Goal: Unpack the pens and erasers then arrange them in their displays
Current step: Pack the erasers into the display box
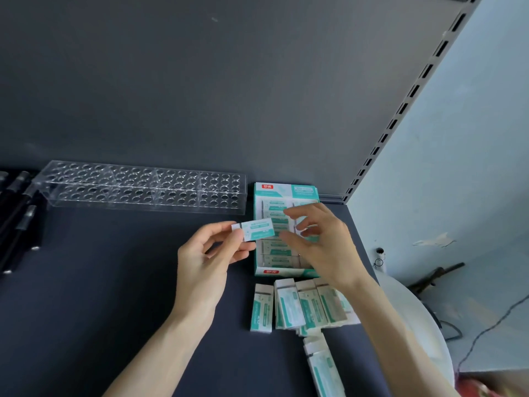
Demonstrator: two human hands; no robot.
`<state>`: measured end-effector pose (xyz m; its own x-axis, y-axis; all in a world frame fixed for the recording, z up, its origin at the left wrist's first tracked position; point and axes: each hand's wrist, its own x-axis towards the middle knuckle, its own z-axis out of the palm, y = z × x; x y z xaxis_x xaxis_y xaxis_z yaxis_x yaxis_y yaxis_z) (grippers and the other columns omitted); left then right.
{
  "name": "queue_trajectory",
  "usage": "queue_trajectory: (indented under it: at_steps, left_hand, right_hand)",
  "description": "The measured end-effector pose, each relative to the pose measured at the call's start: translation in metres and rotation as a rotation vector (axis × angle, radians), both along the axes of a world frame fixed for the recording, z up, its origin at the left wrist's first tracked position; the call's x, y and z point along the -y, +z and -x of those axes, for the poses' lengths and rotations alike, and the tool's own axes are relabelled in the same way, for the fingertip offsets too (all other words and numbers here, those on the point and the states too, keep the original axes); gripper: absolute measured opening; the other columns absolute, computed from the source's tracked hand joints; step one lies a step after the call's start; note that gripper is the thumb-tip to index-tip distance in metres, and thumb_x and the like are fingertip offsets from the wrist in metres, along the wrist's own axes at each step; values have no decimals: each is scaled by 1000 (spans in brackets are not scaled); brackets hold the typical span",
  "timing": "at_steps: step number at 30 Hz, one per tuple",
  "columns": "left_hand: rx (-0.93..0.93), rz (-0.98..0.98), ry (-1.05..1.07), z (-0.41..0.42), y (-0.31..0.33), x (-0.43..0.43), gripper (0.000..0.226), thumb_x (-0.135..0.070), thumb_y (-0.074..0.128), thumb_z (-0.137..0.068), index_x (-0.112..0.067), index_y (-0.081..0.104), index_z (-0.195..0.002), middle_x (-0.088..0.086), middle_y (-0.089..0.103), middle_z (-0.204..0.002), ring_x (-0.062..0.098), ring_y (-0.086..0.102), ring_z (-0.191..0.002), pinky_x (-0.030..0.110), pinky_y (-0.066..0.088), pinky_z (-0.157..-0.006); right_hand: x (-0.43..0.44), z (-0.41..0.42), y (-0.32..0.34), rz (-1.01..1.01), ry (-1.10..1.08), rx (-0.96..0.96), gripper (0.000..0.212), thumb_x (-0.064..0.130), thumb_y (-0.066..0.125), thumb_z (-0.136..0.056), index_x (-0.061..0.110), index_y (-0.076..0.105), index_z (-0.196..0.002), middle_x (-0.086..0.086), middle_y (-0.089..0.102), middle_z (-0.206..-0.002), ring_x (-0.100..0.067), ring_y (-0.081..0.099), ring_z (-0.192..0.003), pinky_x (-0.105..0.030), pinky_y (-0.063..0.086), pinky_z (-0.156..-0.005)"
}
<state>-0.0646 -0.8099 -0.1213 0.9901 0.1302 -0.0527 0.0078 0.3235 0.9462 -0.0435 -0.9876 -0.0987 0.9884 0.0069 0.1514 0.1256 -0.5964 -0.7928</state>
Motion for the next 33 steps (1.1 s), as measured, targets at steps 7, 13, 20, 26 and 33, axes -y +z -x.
queue_trajectory:
  at_steps: [7,13,20,26,33]
  left_hand:
    - [19,-119,-98,3,0,6,13,-16,68,-82,-12,69,-94,4,73,-81,11,66,-64,16,48,-56]
    - [97,-636,-196,4,-6,-3,35,-35,70,-79,-43,57,-110,-25,59,-113,-11,52,-103,1,35,-79]
    - [119,-689,-324,4,-11,-6,51,-31,68,-83,-28,54,-132,-24,56,-128,-16,44,-119,-4,28,-91]
    - [145,-663,-291,6,-9,-3,43,-22,69,-84,-33,57,-125,-25,59,-121,-12,50,-116,14,37,-102]
    - [136,-681,-267,6,-8,-1,41,-23,69,-84,-41,56,-118,-28,60,-115,-6,55,-110,25,39,-102]
  right_hand:
    - [2,15,8,-72,183,107,23,10,76,-76,19,71,-97,13,67,-100,-5,63,-92,-18,49,-85]
    - [35,14,3,117,-42,163,17,5,74,-77,11,73,-93,12,66,-98,0,61,-84,-4,42,-80]
    - [38,11,-4,379,-68,166,16,4,73,-78,10,74,-93,2,69,-103,-21,57,-97,-25,42,-82]
    - [35,4,-10,463,-70,131,14,4,67,-83,10,75,-93,0,65,-104,-21,50,-99,-28,43,-78]
    - [34,2,-10,465,-110,100,13,8,65,-85,13,74,-93,5,59,-101,-16,48,-97,-26,41,-76]
